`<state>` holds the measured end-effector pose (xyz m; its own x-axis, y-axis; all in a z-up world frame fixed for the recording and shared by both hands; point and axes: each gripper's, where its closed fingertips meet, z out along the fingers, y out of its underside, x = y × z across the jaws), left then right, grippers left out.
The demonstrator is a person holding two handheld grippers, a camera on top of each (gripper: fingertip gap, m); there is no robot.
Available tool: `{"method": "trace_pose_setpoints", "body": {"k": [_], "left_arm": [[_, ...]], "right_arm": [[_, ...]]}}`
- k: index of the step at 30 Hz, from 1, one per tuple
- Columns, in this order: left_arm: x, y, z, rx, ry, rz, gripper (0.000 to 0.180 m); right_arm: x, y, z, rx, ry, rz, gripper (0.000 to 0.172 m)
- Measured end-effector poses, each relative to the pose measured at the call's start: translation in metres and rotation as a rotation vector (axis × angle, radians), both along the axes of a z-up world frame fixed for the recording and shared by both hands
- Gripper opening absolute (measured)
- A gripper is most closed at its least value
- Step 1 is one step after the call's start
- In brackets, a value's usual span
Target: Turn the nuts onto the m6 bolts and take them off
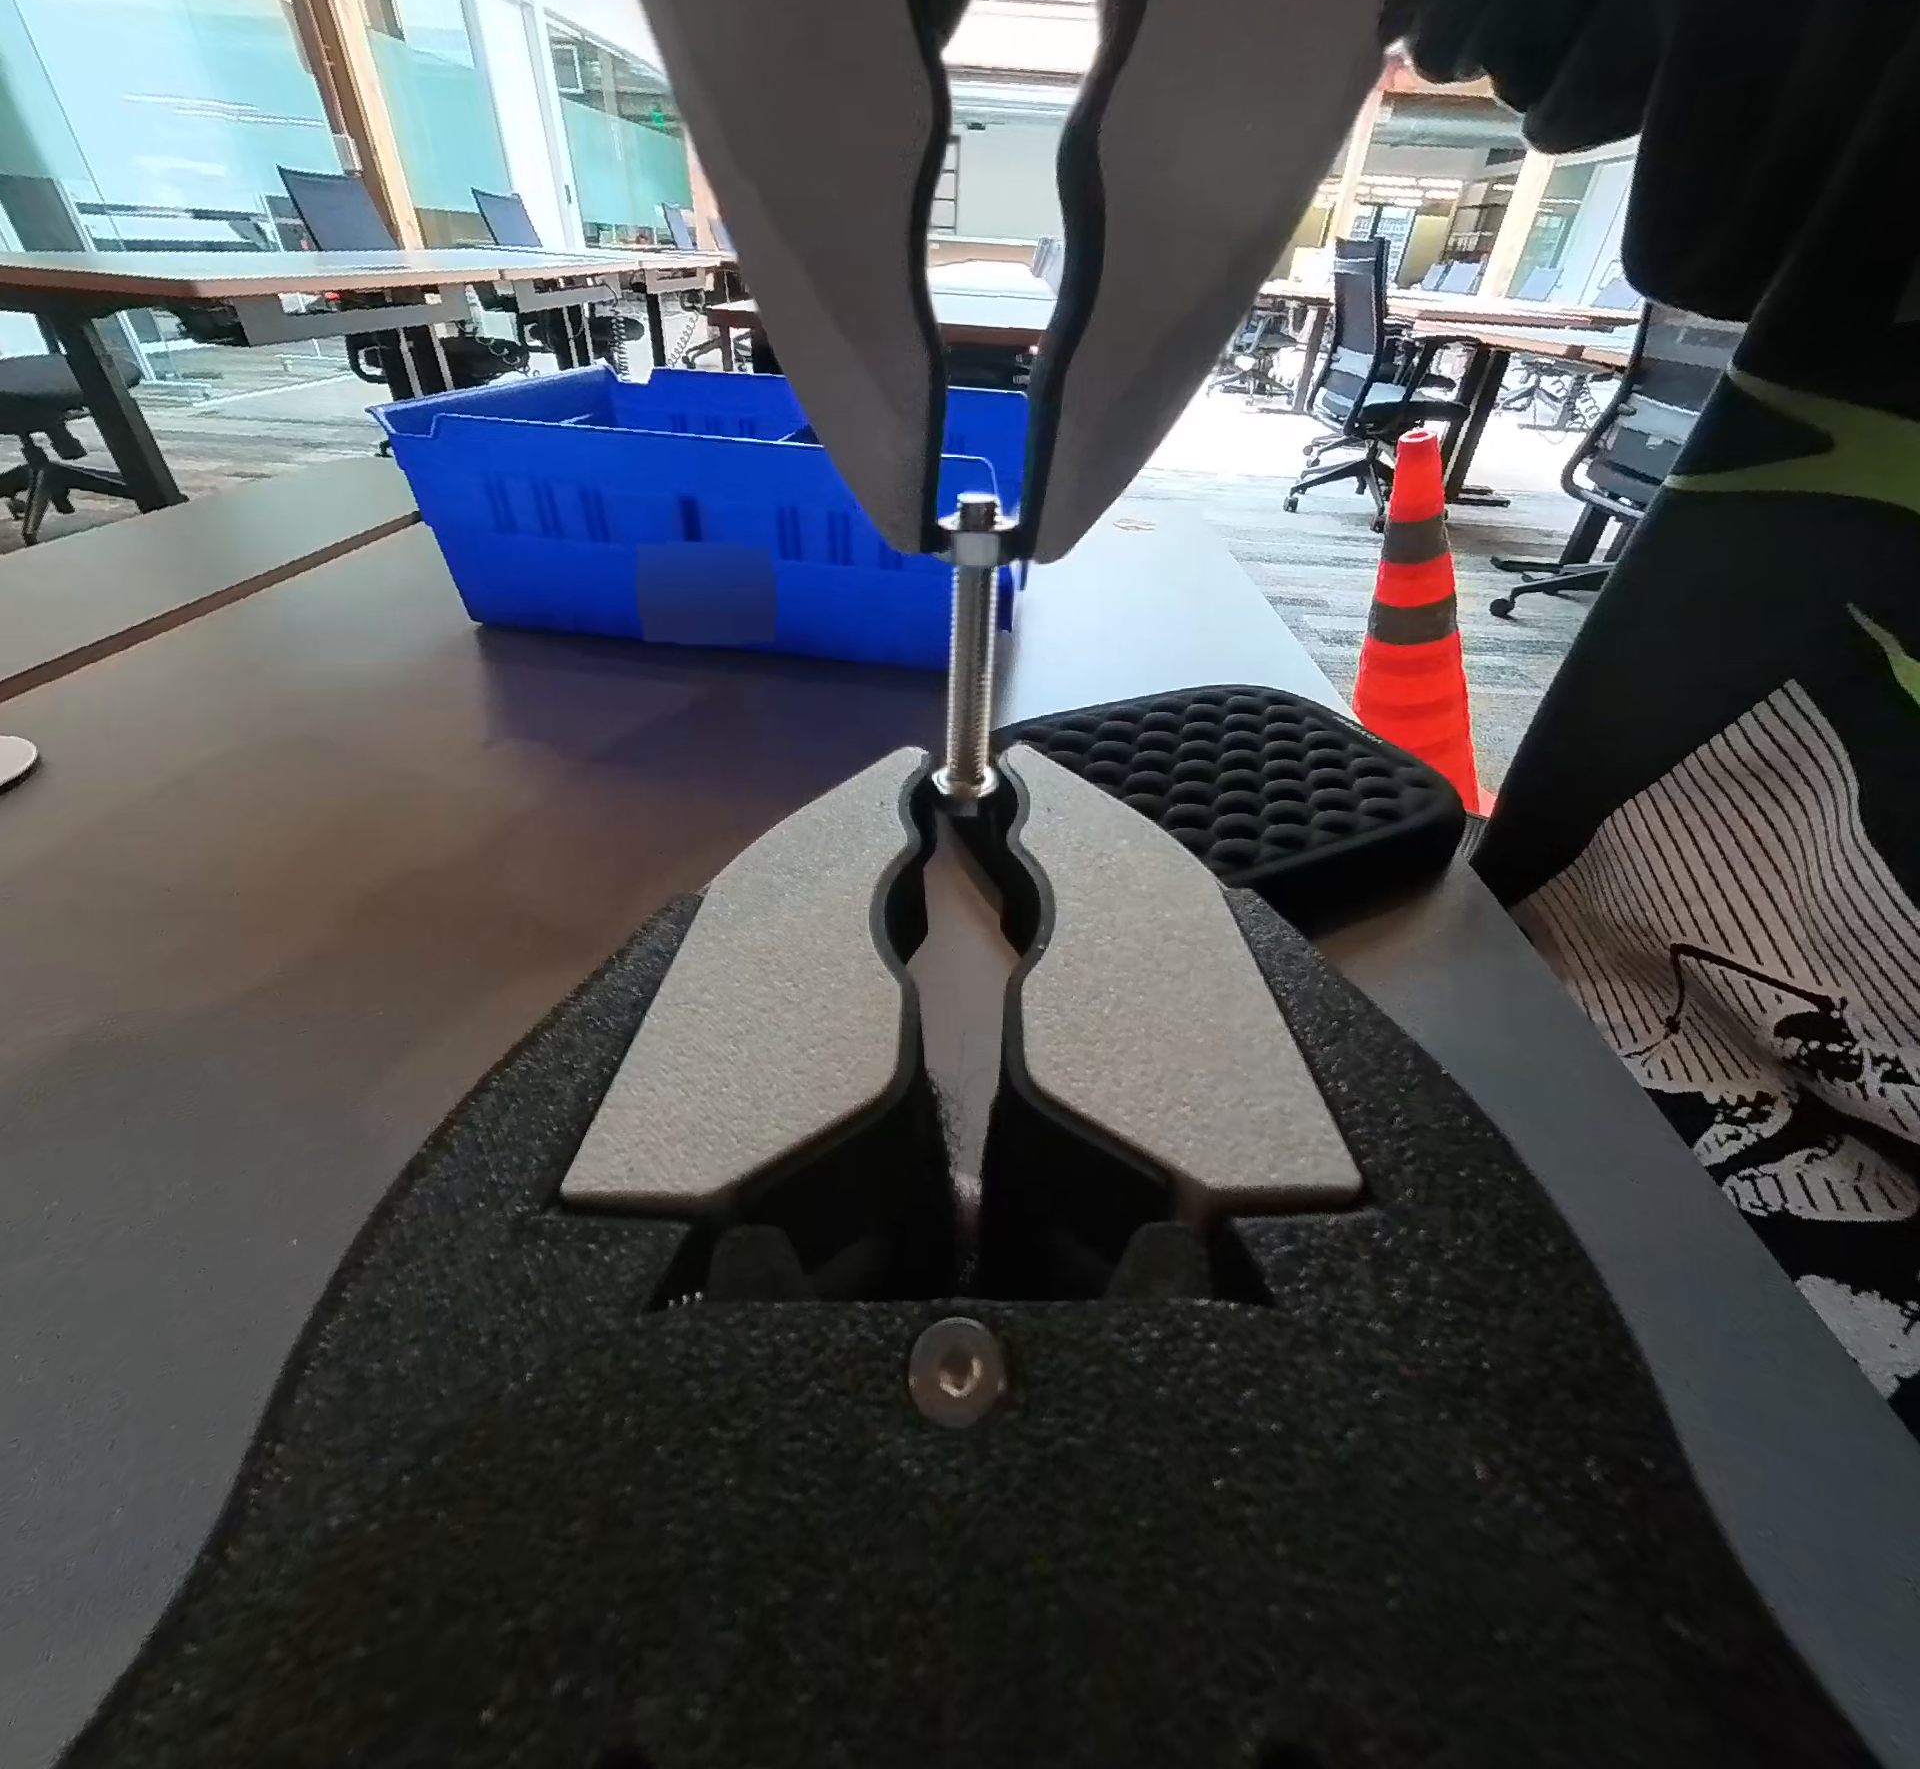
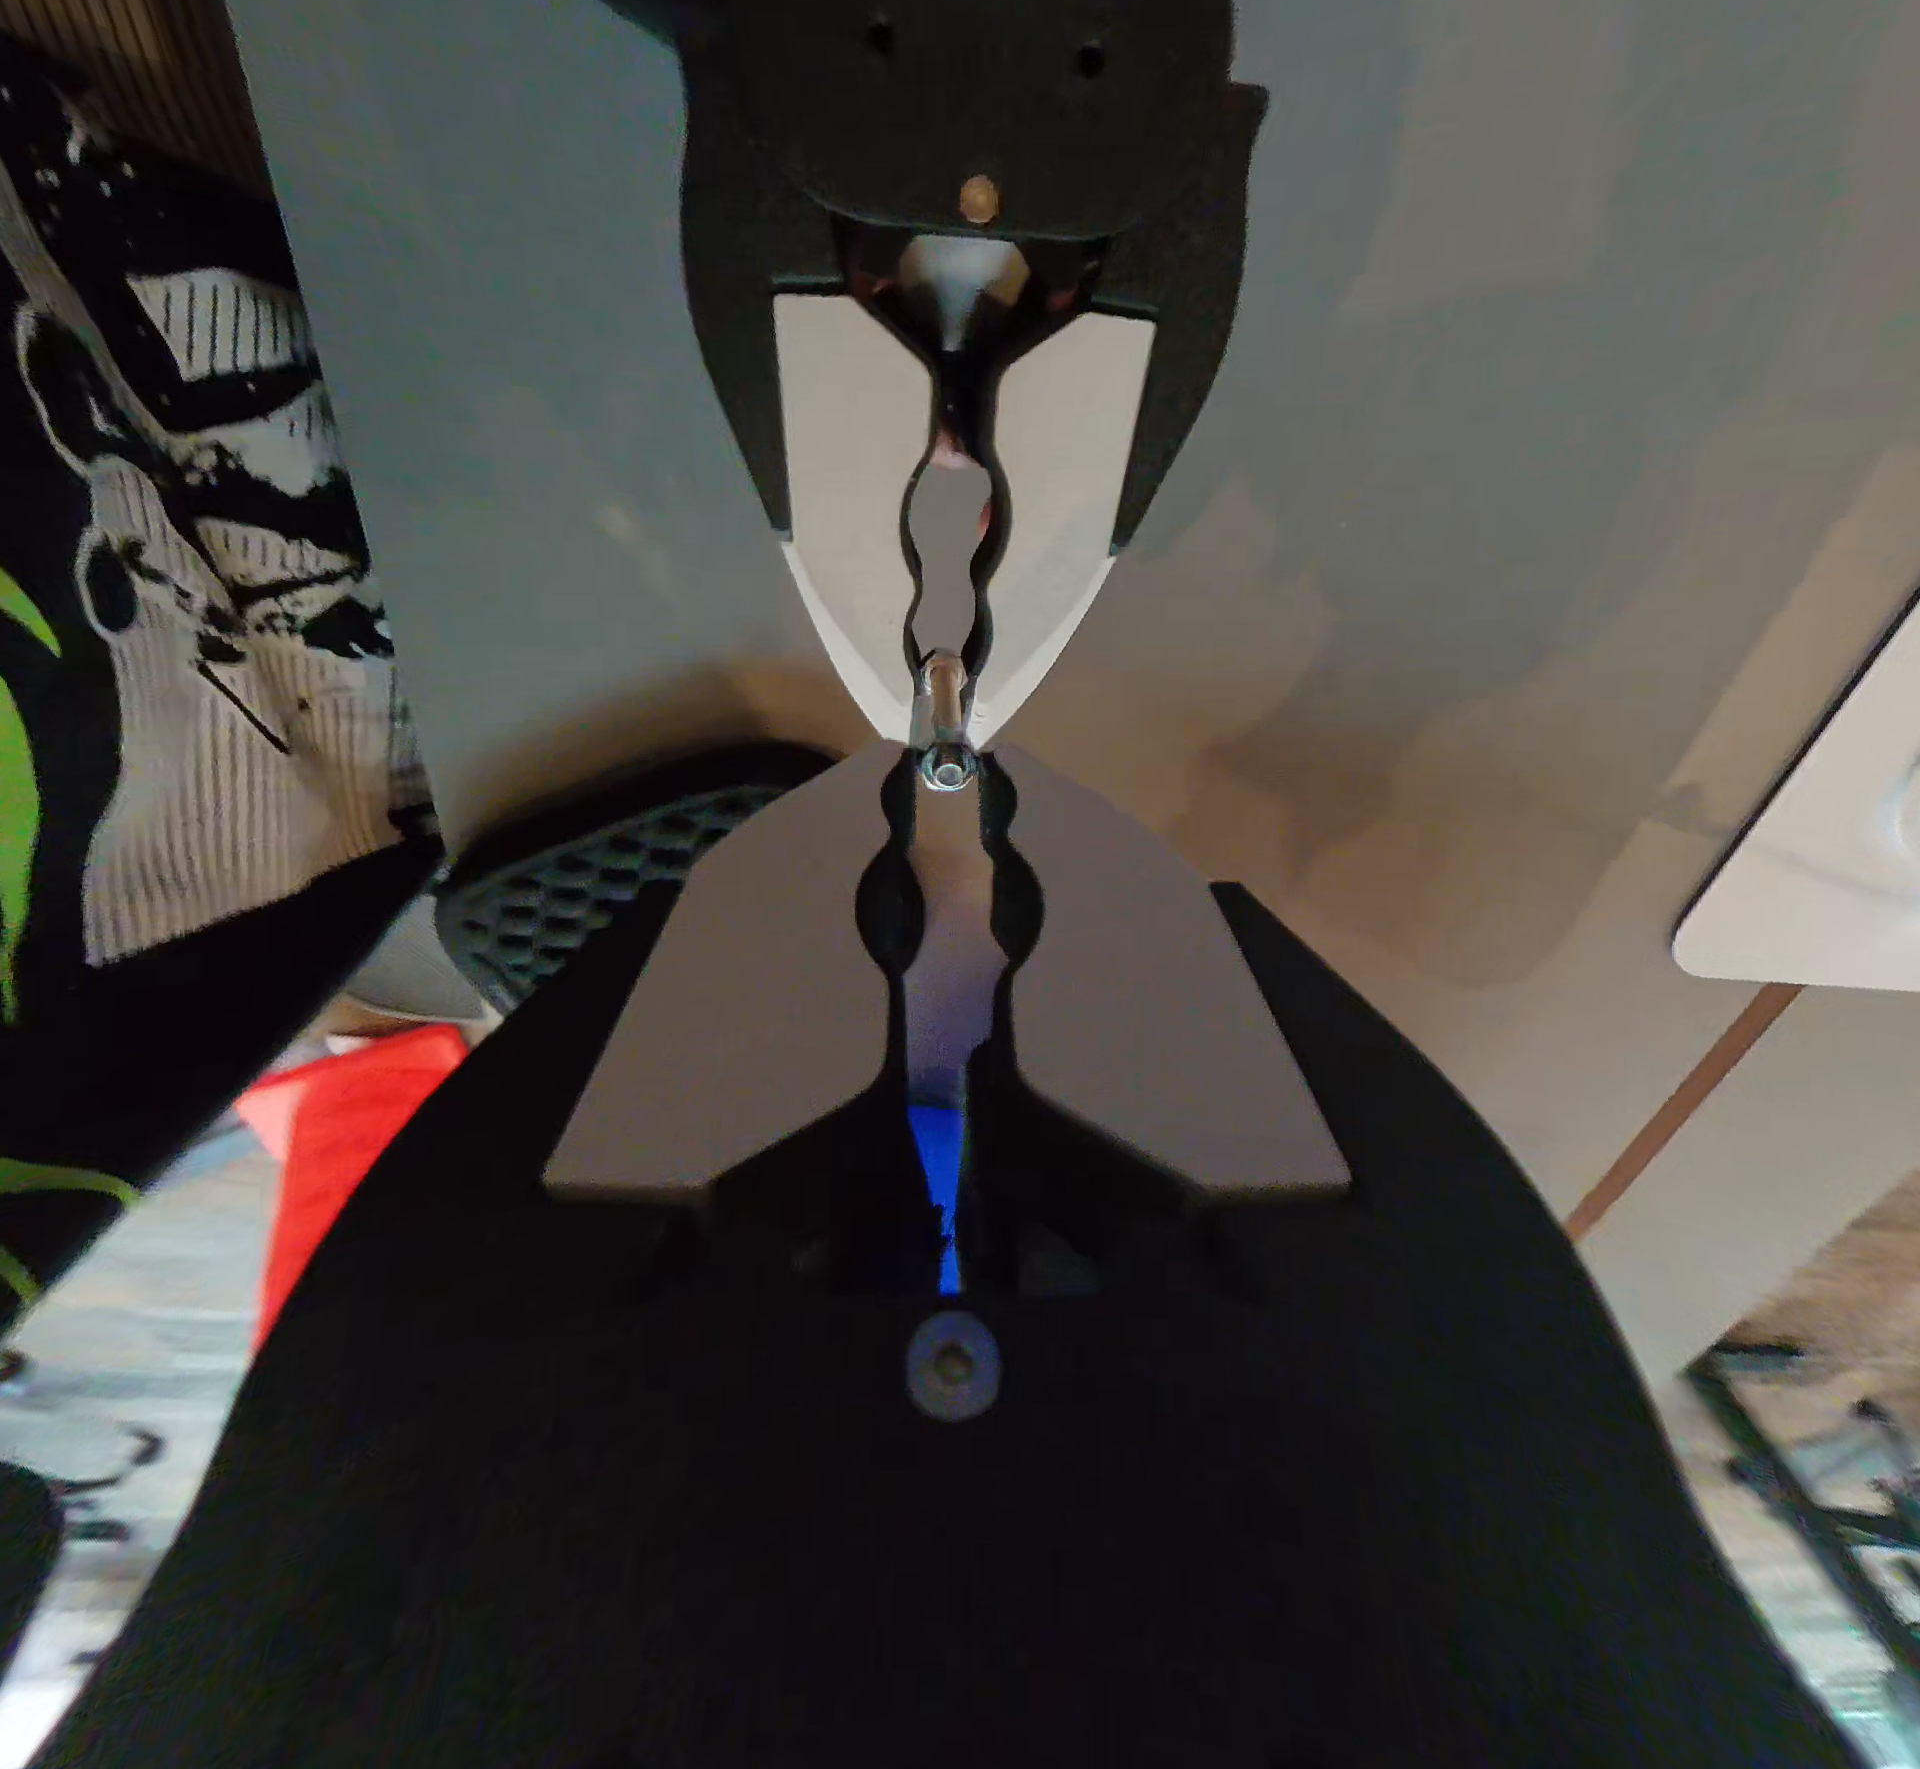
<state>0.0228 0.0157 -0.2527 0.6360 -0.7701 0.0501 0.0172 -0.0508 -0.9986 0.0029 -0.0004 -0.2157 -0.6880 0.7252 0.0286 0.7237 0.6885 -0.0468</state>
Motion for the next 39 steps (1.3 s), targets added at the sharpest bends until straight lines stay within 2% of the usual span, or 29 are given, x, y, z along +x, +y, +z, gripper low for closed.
{"method": "trace_pose_setpoints", "body": {"k": [5, 10, 12, 14, 16, 18, 21, 23, 25, 28, 31, 39], "left_arm": [[0.002, -0.004, 0.001, -0.003, -0.010, -0.040, 0.009], [0.006, -0.011, 0.001, -0.006, -0.021, -0.118, 0.009], [0.007, -0.013, 0.002, -0.010, -0.032, -0.149, 0.008], [0.007, -0.014, 0.003, -0.009, -0.042, -0.159, 0.008], [0.005, -0.013, 0.004, -0.008, -0.054, -0.150, 0.008], [0.003, -0.011, 0.005, -0.005, -0.060, -0.126, 0.008], [0.000, -0.006, 0.004, 0.006, -0.041, -0.064, 0.008], [-0.002, -0.003, 0.003, 0.014, -0.026, -0.019, 0.009], [-0.003, 0.000, 0.003, 0.016, -0.017, 0.015, 0.009], [-0.004, 0.001, 0.002, 0.012, -0.011, 0.033, 0.009], [-0.005, 0.002, 0.002, 0.010, -0.011, 0.041, 0.009], [-0.006, 0.003, 0.001, 0.006, -0.006, 0.053, 0.009]], "right_arm": [[0.001, -0.003, 0.001, 0.009, 0.018, 0.350, 0.011], [0.004, -0.009, 0.002, 0.060, 0.035, 0.907, 0.011], [0.002, -0.014, 0.002, 0.054, 0.042, 1.044, 0.011], [0.000, -0.015, 0.003, 0.058, 0.043, 1.109, 0.011], [-0.002, -0.014, 0.005, 0.047, 0.035, 1.063, 0.014], [-0.001, -0.019, 0.010, -0.044, 0.045, 0.891, 0.035], [-0.013, -0.006, 0.014, -0.095, 0.068, 0.403, 0.040], [-0.012, 0.009, 0.009, -0.102, 0.054, 0.084, 0.032], [-0.004, 0.013, 0.003, -0.140, 0.021, -0.081, 0.035], [0.002, 0.013, -0.002, -0.139, 0.030, -0.120, 0.043], [0.002, 0.006, -0.003, -0.144, 0.047, -0.136, 0.042], [-0.005, 0.004, -0.003, -0.100, 0.103, -0.162, 0.020]]}}
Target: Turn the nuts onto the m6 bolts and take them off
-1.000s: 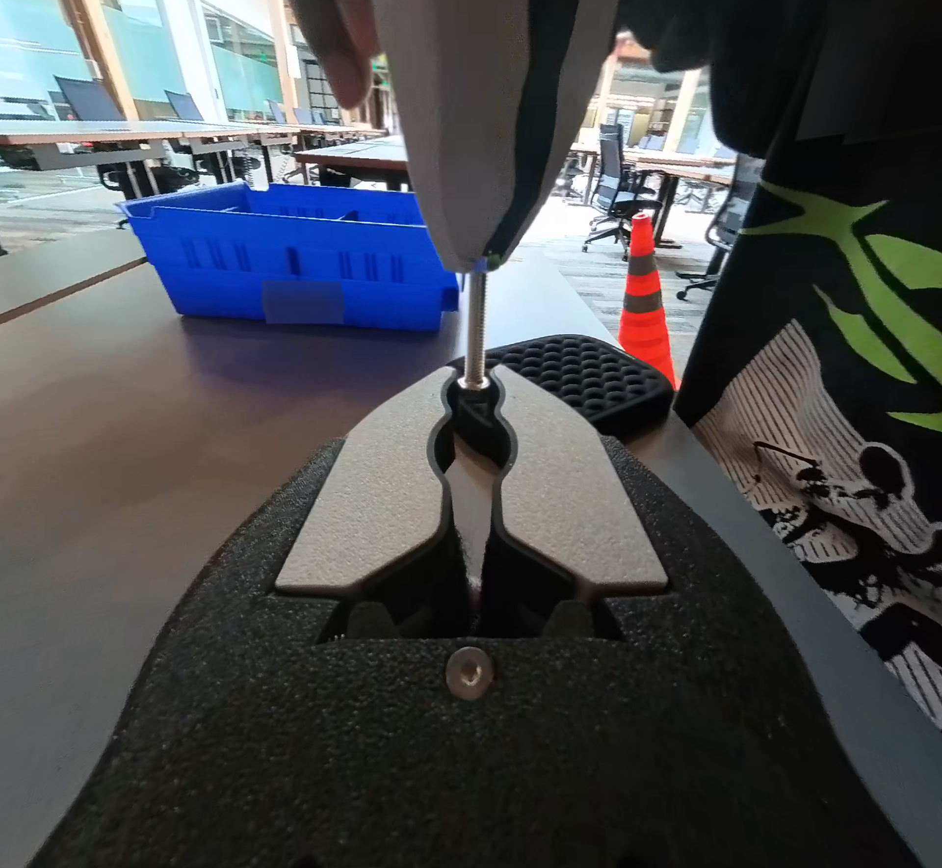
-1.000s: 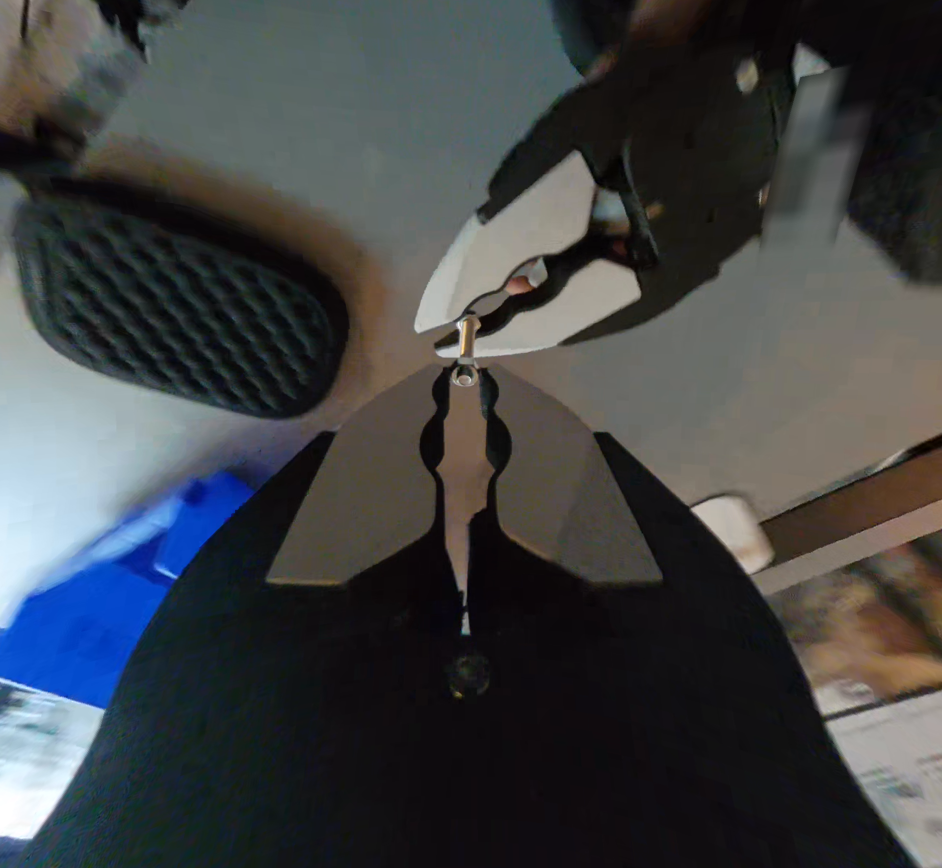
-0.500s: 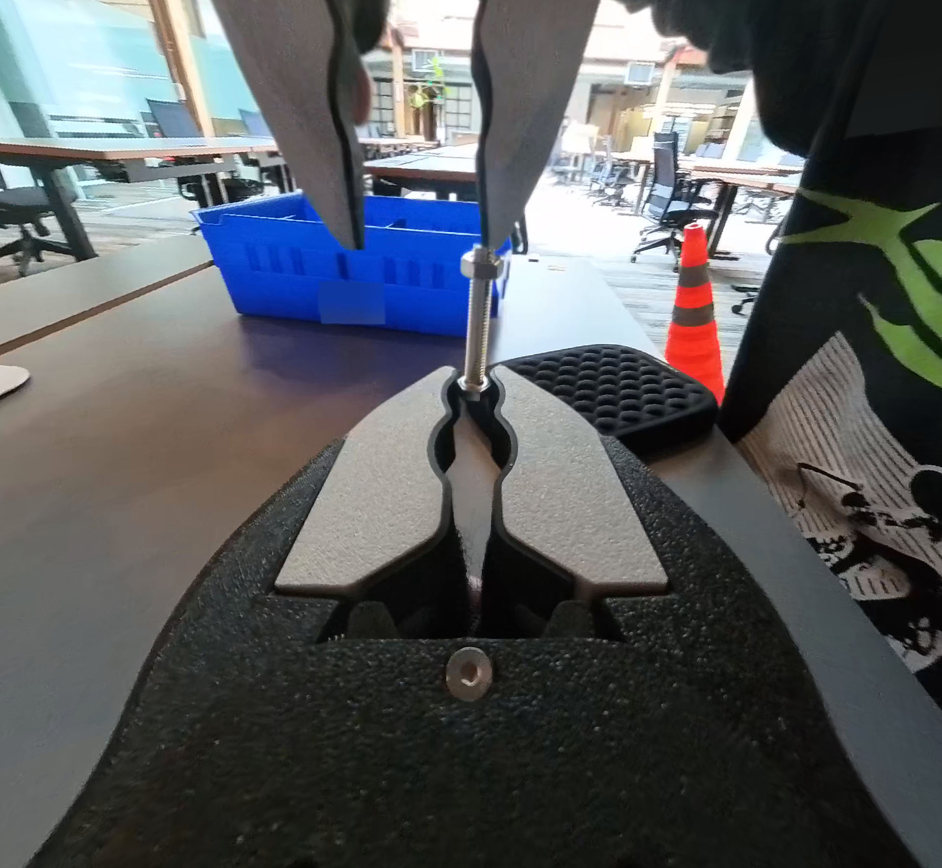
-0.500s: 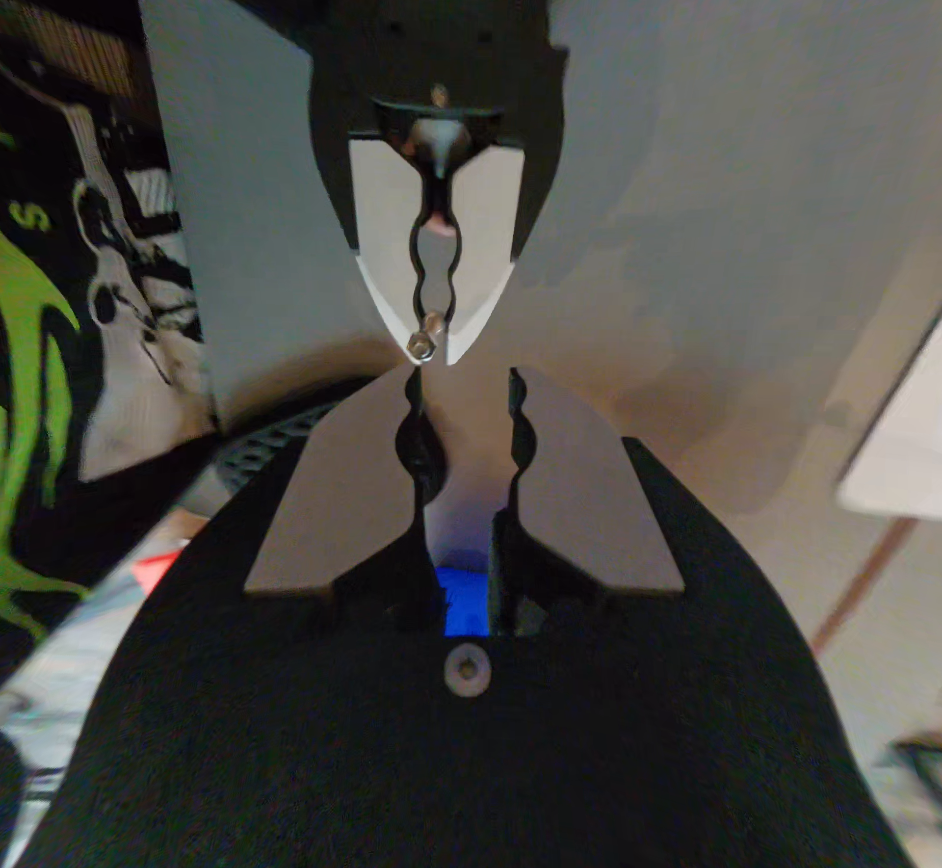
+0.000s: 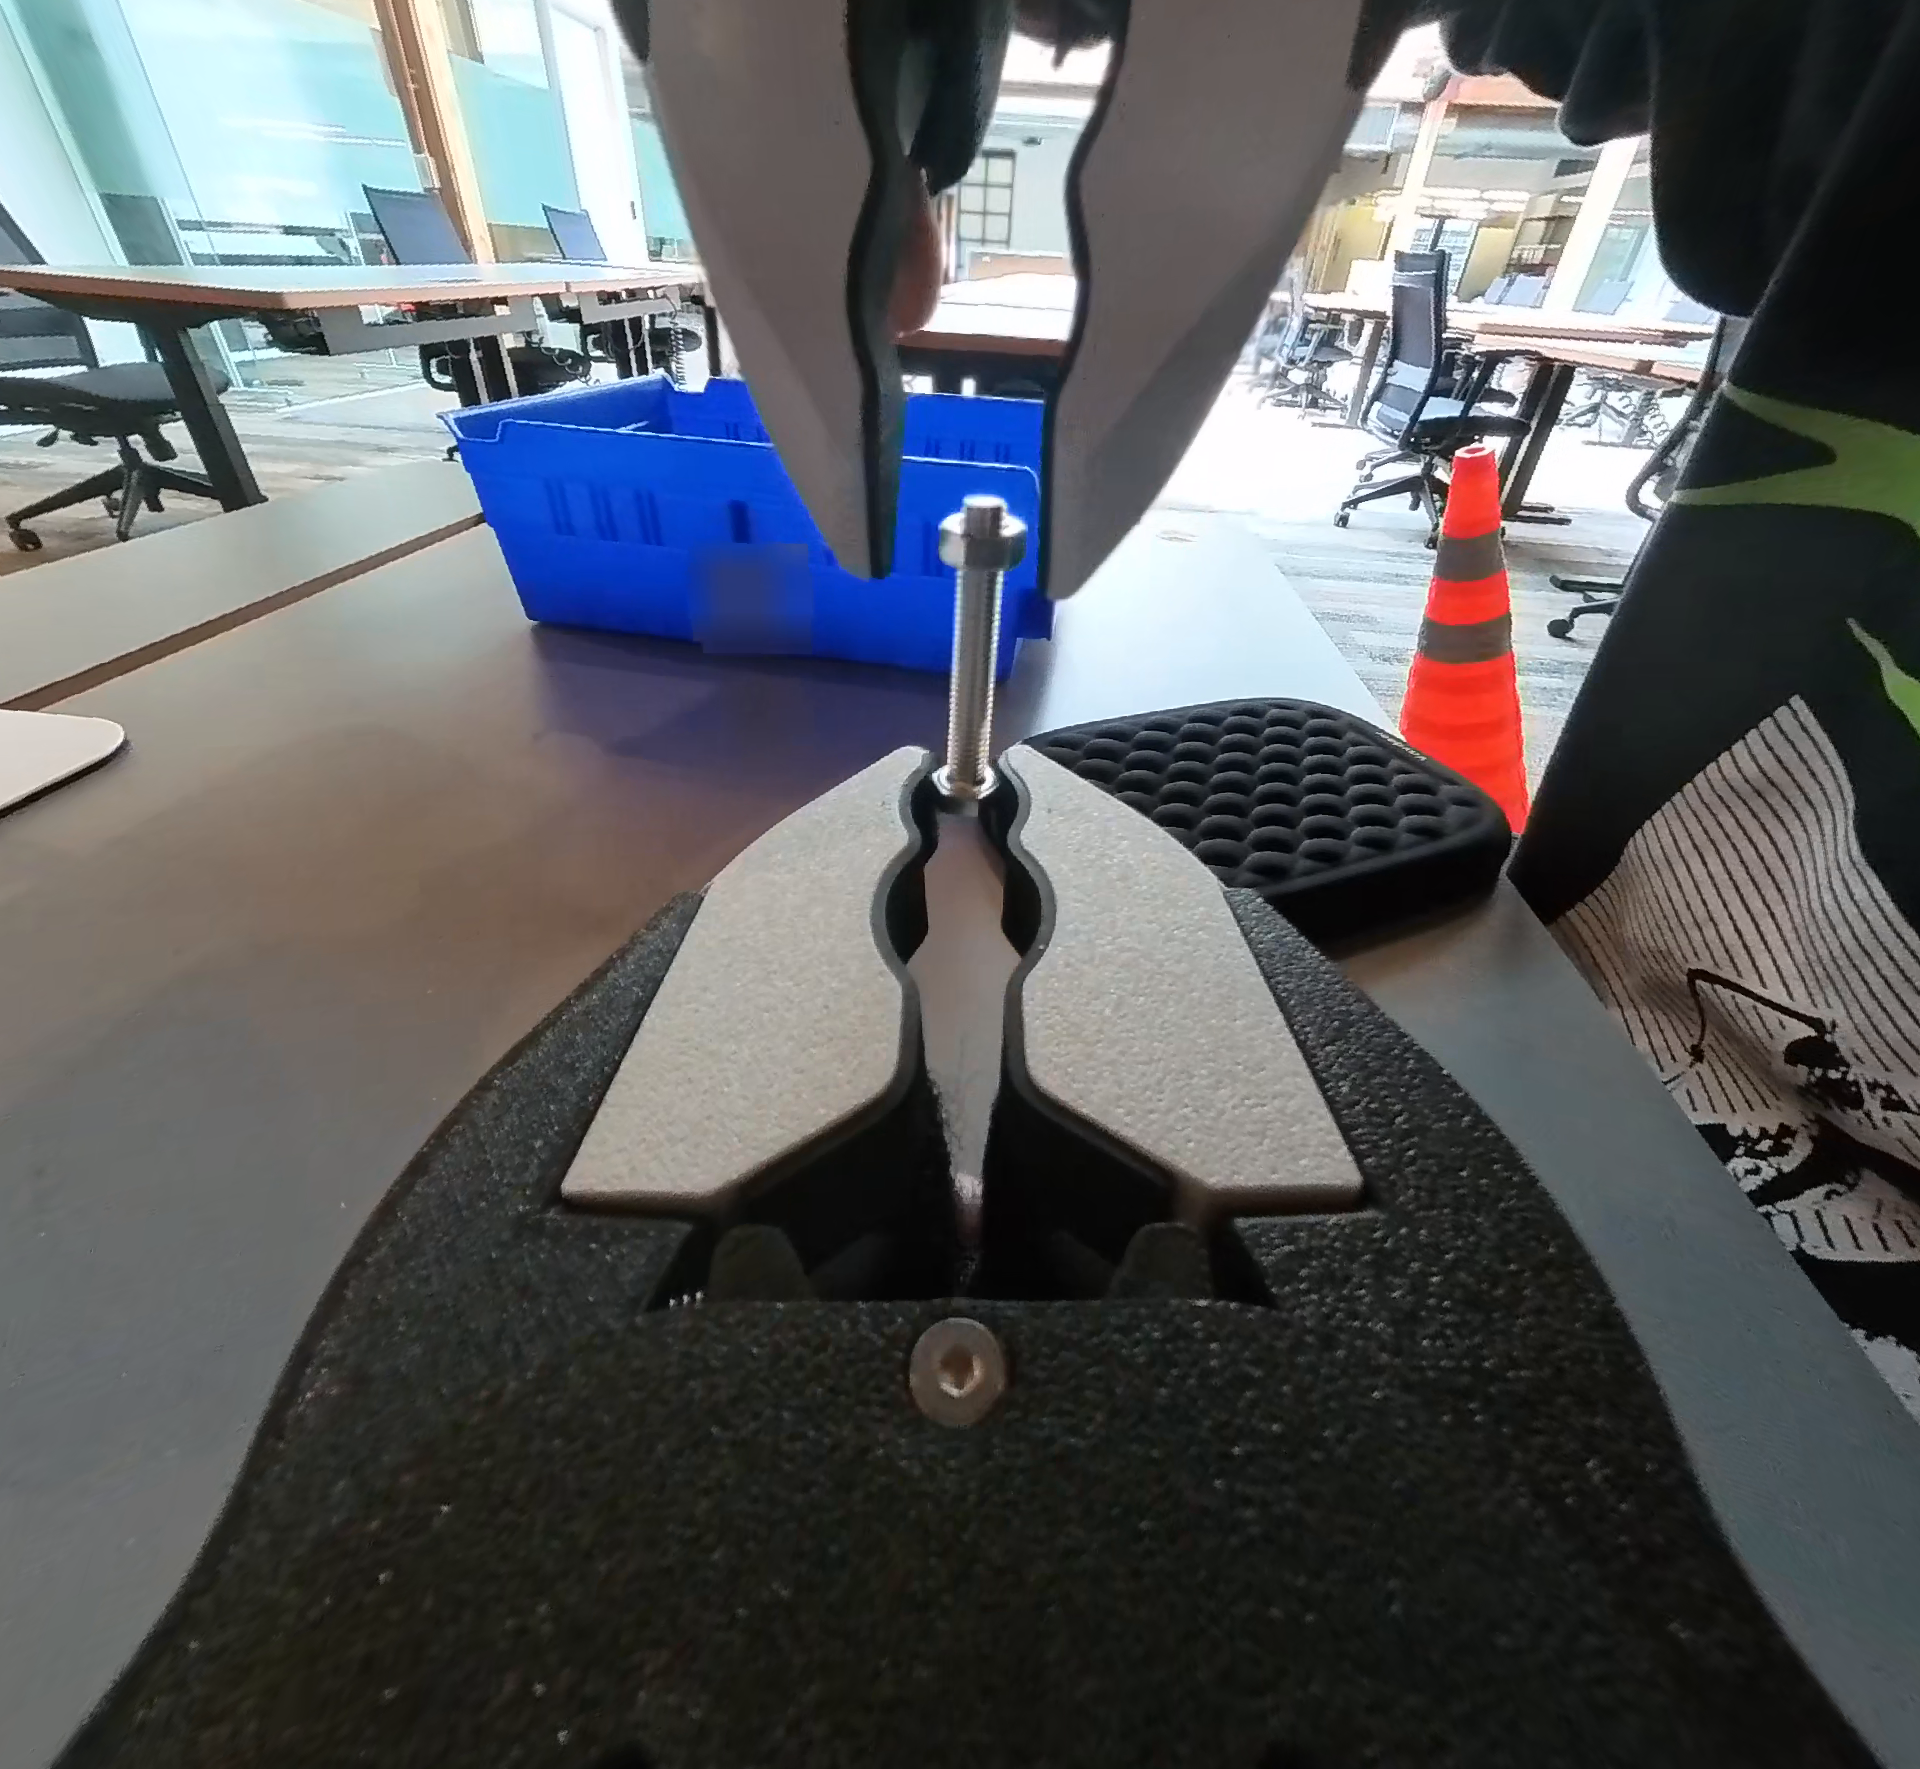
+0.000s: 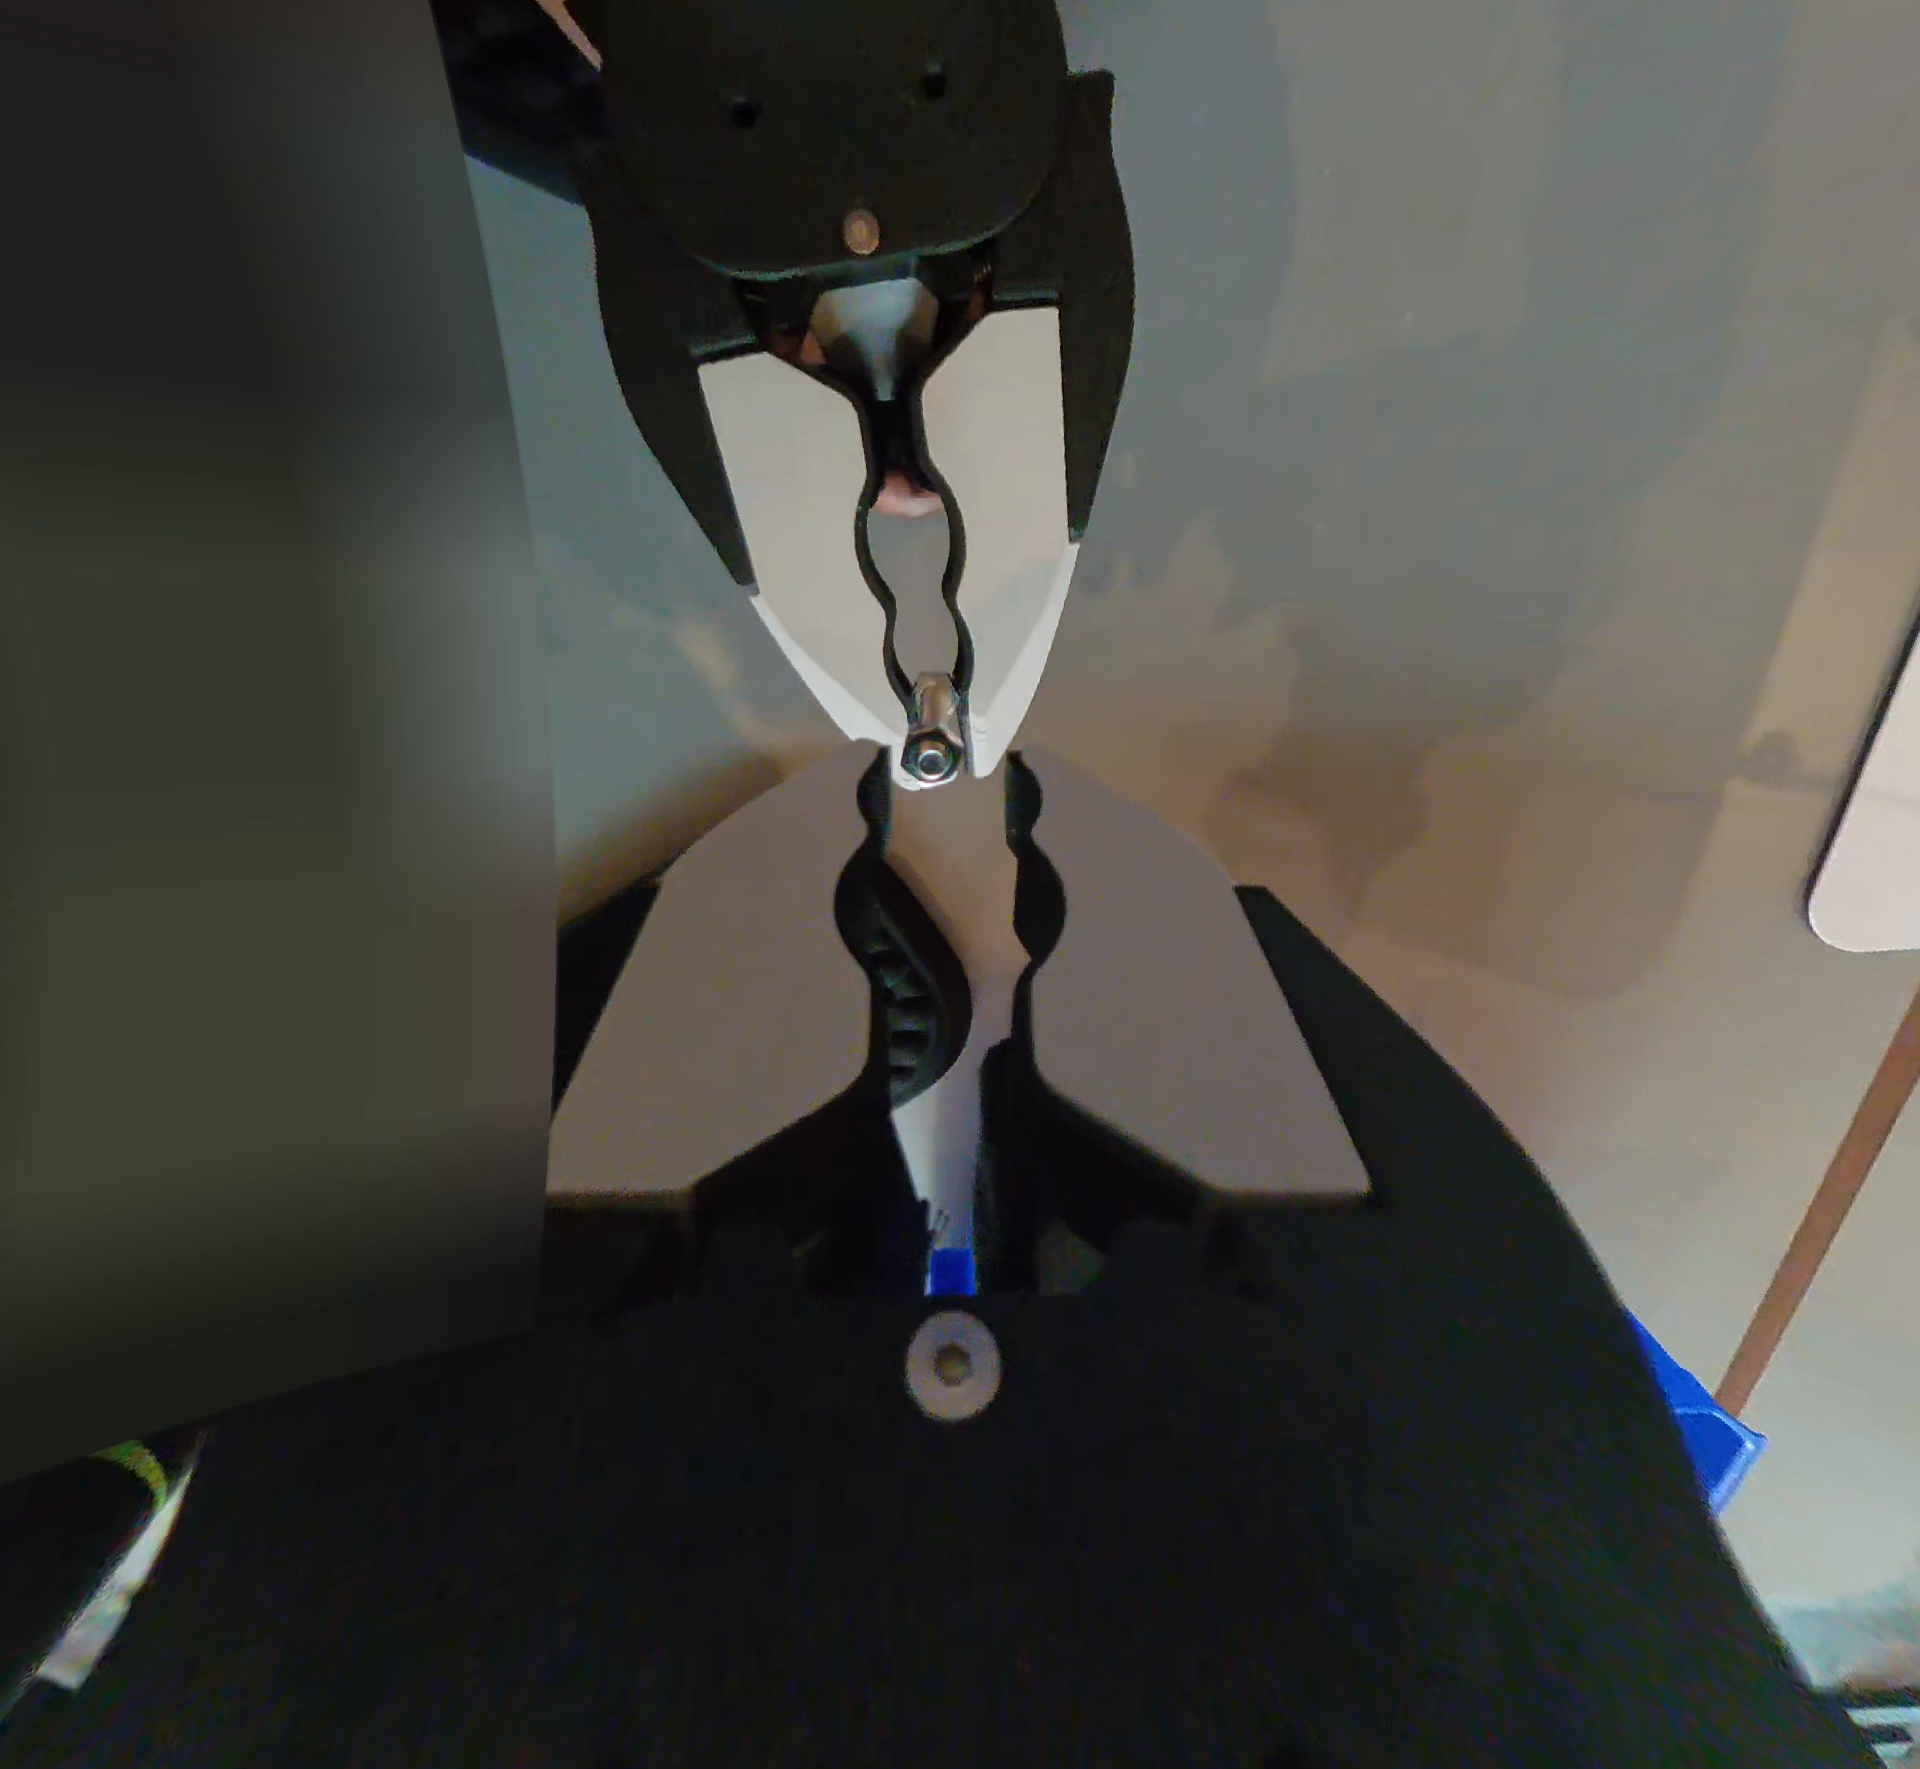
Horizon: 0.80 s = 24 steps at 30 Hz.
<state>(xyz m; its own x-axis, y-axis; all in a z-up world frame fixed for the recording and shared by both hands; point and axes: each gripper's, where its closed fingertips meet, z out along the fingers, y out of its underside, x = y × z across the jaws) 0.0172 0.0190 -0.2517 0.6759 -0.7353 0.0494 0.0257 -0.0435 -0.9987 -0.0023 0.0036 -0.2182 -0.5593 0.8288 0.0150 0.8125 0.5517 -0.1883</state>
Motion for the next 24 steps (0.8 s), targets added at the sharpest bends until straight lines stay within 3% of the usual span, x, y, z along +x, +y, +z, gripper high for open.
{"method": "trace_pose_setpoints", "body": {"k": [4, 7, 15, 17, 21, 24], "left_arm": [[0.000, 0.000, 0.000, -0.005, -0.001, -0.002, 0.009], [0.002, -0.003, 0.000, -0.005, -0.001, -0.033, 0.009], [0.011, -0.014, -0.002, -0.022, -0.001, -0.163, 0.009], [0.012, -0.016, -0.002, -0.021, 0.002, -0.182, 0.008], [0.011, -0.016, 0.000, -0.020, -0.015, -0.181, 0.008], [0.007, -0.013, 0.001, -0.017, -0.028, -0.146, 0.009]], "right_arm": [[0.000, -0.001, 0.000, 0.014, 0.000, 0.027, 0.010], [0.002, -0.004, 0.001, 0.035, 0.007, 0.170, 0.010], [0.009, -0.010, 0.000, 0.210, 0.060, 1.059, 0.010], [0.008, -0.014, 0.000, 0.217, 0.056, 1.175, 0.010], [0.004, -0.013, 0.002, 0.239, 0.038, 1.222, 0.010], [0.000, -0.016, 0.010, 0.153, 0.072, 0.984, 0.029]]}}
